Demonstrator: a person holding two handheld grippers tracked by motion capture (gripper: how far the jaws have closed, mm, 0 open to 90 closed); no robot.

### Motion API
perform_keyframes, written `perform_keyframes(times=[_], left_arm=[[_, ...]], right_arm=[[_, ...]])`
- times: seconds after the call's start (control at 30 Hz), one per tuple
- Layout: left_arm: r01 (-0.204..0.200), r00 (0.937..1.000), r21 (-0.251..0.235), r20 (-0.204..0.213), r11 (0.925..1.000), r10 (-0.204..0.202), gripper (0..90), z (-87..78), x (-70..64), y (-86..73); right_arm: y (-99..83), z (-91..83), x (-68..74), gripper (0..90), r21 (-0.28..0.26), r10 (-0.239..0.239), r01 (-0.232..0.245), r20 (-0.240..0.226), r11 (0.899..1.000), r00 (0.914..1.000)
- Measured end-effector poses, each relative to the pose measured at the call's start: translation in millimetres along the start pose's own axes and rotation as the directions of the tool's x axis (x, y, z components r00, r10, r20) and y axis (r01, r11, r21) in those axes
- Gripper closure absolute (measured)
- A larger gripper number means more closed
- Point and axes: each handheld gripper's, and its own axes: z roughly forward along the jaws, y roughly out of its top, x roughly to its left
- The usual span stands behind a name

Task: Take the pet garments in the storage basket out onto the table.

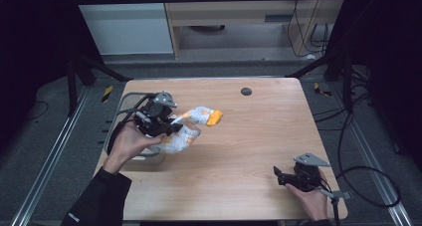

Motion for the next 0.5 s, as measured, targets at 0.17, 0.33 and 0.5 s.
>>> perform_keyframes(times=[0.17,0.33,0.5], left_arm=[[-0.007,0.9998,0.000,0.019,1.0000,0.007,78.0,10.5,-5.1,3.2],[-0.018,0.9994,-0.004,0.029,0.9998,0.018,78.0,20.6,-11.6,6.6],[-0.027,0.9984,0.003,0.049,0.9996,0.027,77.9,31.4,-16.2,9.6]], right_arm=[[0.0,-0.2,-0.2,10.6,-0.001,0.001,-0.001,-0.001,1.000,1.0000],[0.1,-0.4,-0.3,10.6,-0.003,0.001,-0.001,-0.001,1.000,1.0000],[0.1,-0.5,-0.3,10.6,-0.003,0.002,-0.002,-0.002,1.000,1.0000]])
